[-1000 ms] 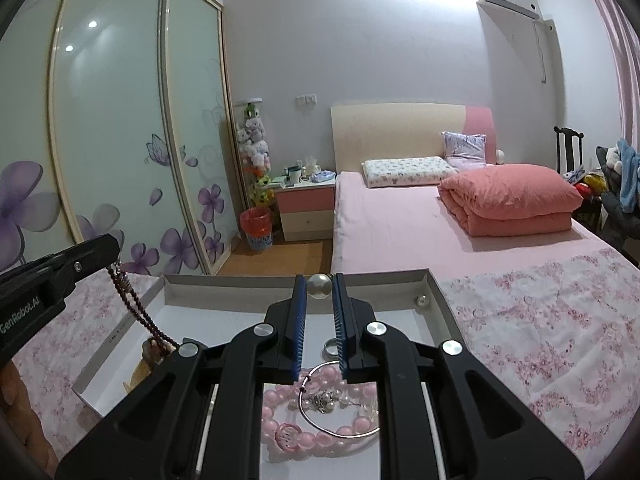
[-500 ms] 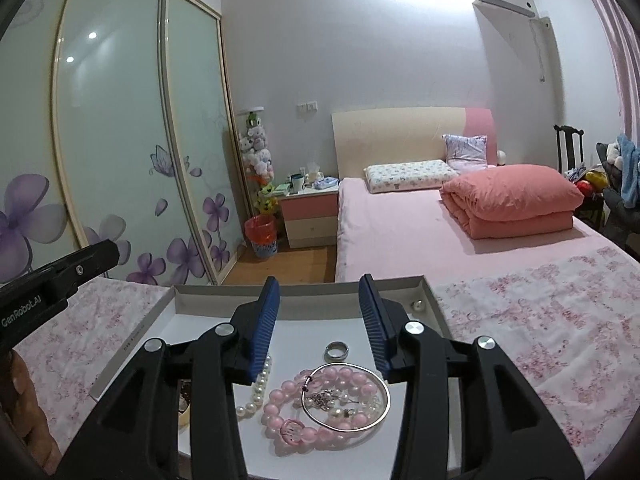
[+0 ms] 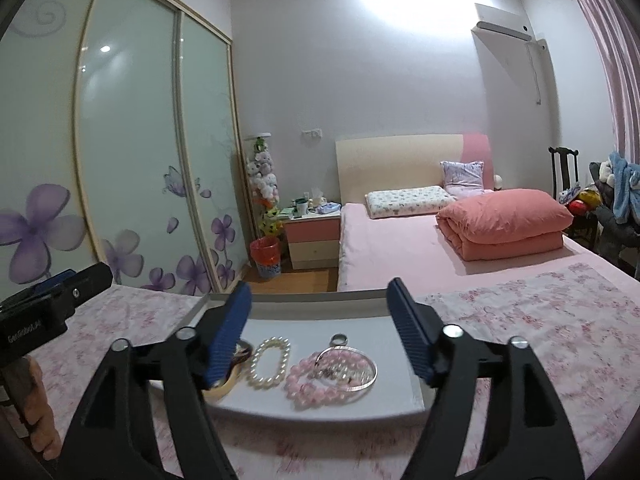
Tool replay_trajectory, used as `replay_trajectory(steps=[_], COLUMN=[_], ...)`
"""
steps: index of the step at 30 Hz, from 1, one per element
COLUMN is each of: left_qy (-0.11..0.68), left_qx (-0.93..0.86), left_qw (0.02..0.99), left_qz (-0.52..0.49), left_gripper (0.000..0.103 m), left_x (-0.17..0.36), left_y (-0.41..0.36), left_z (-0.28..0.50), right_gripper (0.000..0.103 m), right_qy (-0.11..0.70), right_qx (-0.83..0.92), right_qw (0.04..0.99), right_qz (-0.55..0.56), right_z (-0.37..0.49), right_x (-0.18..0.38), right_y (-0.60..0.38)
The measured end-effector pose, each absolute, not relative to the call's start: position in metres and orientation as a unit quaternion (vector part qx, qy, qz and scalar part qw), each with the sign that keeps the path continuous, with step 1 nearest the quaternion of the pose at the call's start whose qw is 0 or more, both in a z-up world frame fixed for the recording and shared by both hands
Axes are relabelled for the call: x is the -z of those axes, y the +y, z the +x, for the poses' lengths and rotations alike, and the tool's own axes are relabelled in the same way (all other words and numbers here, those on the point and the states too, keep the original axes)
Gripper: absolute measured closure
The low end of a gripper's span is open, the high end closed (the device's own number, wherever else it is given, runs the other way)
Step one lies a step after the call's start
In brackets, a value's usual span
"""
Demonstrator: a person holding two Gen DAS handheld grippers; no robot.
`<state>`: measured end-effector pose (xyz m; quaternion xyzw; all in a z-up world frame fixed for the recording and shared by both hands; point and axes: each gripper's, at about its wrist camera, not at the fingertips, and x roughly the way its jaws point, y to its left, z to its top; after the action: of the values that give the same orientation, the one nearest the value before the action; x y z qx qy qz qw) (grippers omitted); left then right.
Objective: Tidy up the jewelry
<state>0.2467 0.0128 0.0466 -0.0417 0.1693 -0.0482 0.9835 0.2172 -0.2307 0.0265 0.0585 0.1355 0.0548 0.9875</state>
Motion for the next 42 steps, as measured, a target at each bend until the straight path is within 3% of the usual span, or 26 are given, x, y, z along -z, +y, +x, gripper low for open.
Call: replay_trajectory(steps=[3, 8, 24, 42], left_qy=[0.158, 0.154, 0.125, 0.115], left_qx=[0.047, 0.048, 0.004, -0.005], left_qw=[0.986, 0.986, 0.992, 0.993], left_qz=[-0.037, -0.032, -0.029, 0.000], left_gripper=[0.004, 0.004, 0.004, 0.004], left_x=[-0.046, -0.042, -0.022, -0.005], left_y=[0.016, 0.019, 0.028, 0.018], left_z=[0.217, 0.173, 0.082, 0.053], right_gripper=[0.010, 0.002, 0.002, 0.002], right_qy=[0.131, 0.130, 0.128, 0.113], right_qx=[-0.062, -0.063, -0.037, -0.018], right_qw=[0.988, 0.988, 0.990, 0.993], right_qz=[0.053, 0.052, 0.040, 0.028], right_z=[0.196, 0.163, 0.084, 0.046], right_x=[-0.030, -0.033, -0.021, 0.011], right_y=[-0.228, -0.226, -0.228, -0.227])
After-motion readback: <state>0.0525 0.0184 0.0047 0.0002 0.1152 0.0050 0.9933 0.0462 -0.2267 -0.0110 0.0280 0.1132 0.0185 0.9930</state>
